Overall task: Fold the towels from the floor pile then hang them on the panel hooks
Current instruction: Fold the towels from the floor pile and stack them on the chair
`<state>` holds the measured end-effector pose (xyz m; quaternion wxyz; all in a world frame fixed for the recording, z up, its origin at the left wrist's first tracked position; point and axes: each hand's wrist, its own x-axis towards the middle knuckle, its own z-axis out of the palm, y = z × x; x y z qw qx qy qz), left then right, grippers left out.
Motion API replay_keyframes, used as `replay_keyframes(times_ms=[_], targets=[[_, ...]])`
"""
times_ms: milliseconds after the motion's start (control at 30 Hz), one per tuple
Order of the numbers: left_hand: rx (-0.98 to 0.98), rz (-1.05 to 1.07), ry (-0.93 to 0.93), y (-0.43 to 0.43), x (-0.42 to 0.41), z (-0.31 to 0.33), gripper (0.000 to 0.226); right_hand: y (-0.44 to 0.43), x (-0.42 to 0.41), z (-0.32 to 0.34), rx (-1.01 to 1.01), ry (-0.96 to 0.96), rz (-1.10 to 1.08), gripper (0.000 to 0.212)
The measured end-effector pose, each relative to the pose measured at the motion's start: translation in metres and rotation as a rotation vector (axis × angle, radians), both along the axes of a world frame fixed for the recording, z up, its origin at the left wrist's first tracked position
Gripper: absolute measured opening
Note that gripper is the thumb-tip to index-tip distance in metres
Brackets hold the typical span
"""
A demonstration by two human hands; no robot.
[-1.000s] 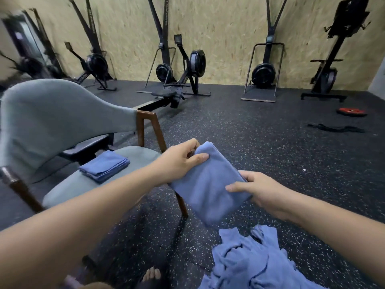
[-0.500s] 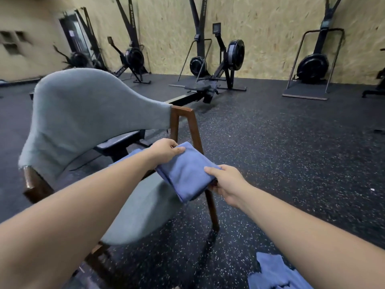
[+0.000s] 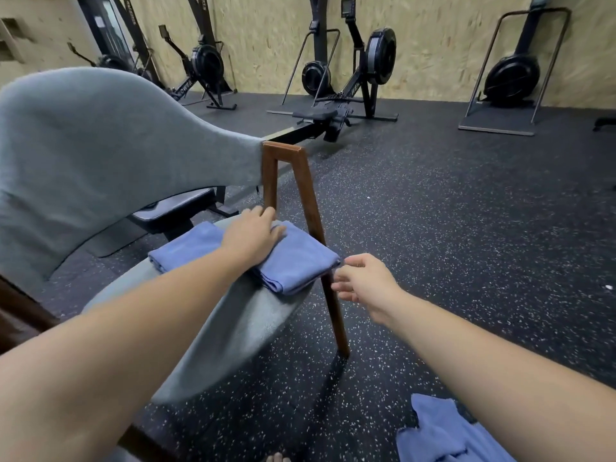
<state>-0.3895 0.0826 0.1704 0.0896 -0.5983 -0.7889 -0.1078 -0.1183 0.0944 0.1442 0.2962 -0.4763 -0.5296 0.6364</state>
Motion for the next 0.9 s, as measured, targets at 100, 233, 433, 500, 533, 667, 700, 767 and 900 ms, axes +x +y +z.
replay_keyframes(times_ms=[100,233,433,500,533,667,700,767,900], targets=[[0.101,-0.071,0.173,-0.004,0.022,0.009,0.029,-0.005,0.041,0.002,0.115,-0.135,0.062,0.025],[0.135,-0.249,0.081,-0.014,0.085,0.016,0.014,-0.02,0.117,-0.01,0.293,-0.385,0.147,0.02],[-0.006,-0.505,0.038,-0.041,0.2,-0.011,0.006,-0.048,0.225,-0.05,0.306,-0.598,0.101,0.013],[-0.083,-0.581,0.029,-0.048,0.234,-0.023,0.006,-0.06,0.253,-0.065,0.282,-0.648,0.08,0.011],[-0.117,-0.611,0.006,-0.051,0.25,-0.031,0.006,-0.068,0.265,-0.071,0.274,-0.665,0.075,0.01],[-0.267,-0.674,-0.069,-0.068,0.309,-0.073,0.006,-0.098,0.299,-0.105,0.244,-0.76,0.102,0.013],[-0.31,-0.682,-0.089,-0.073,0.321,-0.085,0.005,-0.105,0.304,-0.114,0.233,-0.767,0.117,0.012],[-0.411,-0.681,-0.131,-0.082,0.344,-0.108,0.012,-0.12,0.316,-0.133,0.216,-0.78,0.135,0.009],[-0.547,-0.685,-0.21,-0.108,0.385,-0.152,0.02,-0.159,0.335,-0.163,0.249,-0.848,0.203,0.011]])
